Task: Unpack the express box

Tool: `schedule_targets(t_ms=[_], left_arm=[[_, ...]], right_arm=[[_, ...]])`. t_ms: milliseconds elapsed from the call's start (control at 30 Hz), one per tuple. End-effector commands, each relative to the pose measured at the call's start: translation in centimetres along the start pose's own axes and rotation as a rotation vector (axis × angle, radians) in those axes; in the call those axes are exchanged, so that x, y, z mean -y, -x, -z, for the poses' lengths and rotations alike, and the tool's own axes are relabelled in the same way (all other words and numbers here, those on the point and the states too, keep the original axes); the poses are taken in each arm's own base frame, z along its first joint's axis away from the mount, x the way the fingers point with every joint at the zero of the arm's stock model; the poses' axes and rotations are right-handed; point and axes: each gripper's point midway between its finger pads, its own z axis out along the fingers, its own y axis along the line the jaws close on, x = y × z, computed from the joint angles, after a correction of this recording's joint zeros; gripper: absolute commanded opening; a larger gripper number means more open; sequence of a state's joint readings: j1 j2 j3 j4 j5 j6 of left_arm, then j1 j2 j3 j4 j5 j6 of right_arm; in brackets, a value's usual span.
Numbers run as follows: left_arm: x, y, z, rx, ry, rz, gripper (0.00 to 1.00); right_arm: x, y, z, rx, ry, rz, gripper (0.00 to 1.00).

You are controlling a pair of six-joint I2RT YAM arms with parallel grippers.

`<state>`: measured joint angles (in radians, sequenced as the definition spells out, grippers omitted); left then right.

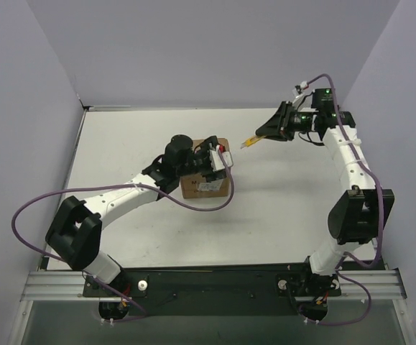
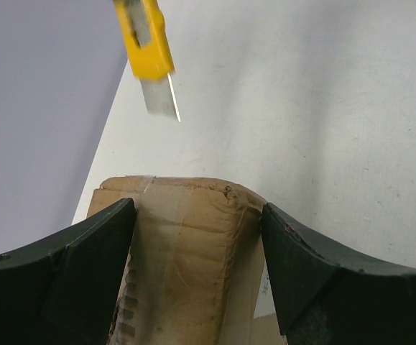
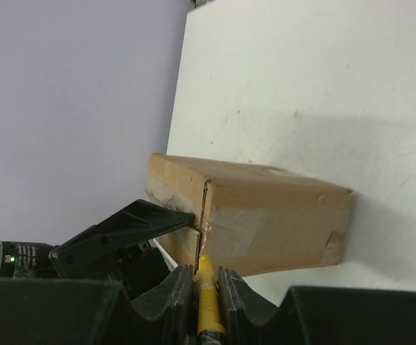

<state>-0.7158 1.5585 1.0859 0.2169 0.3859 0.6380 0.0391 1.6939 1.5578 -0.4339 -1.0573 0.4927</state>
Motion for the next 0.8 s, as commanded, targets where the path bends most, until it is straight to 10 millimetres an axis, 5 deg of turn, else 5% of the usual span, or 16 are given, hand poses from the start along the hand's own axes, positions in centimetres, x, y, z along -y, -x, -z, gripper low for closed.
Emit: schedule_targets(t_ms=[0, 133, 233, 333, 467, 600, 700, 767], left_arm=[[-0.5, 3.2, 1.9, 0.067, -0.028, 0.056, 0.8], [-2.9, 8.2, 3.2, 0.162, 0.014, 0.084, 0.8], [-5.2, 12.2, 4.5, 0.227, 0.064, 0.133, 0.81], [-7.4, 13.4, 5.9, 0.235, 0.109, 0.193, 0.82], [-12.5, 9.0, 7.8, 0.147, 0.247, 0.329, 0.68], [-18.1, 1.2, 9.4, 0.015, 0.367, 0.405, 0.49], [-18.9, -2.6, 8.6, -0.027, 0.317, 0.471, 0.35], [-18.9, -2.6, 7.8, -0.008, 0.266, 0.471, 0.3]], right_arm=[[-0.9, 3.1, 3.6, 0.085, -0.068, 0.157, 0.0], [0.9, 3.0, 4.9, 0.088, -0.174, 0.283, 0.0], [2.0, 0.0, 4.7, 0.023, -0.221, 0.401, 0.0], [2.9, -4.1, 3.5, -0.073, -0.262, 0.555, 0.0], [1.6, -7.9, 2.2, -0.157, -0.263, 0.735, 0.0], [0.6, -10.6, 1.2, -0.222, -0.256, 0.897, 0.0], [1.4, -11.3, 0.1, -0.272, -0.296, 0.957, 0.0], [1.7, -10.9, -0.9, -0.284, -0.318, 0.971, 0.0]])
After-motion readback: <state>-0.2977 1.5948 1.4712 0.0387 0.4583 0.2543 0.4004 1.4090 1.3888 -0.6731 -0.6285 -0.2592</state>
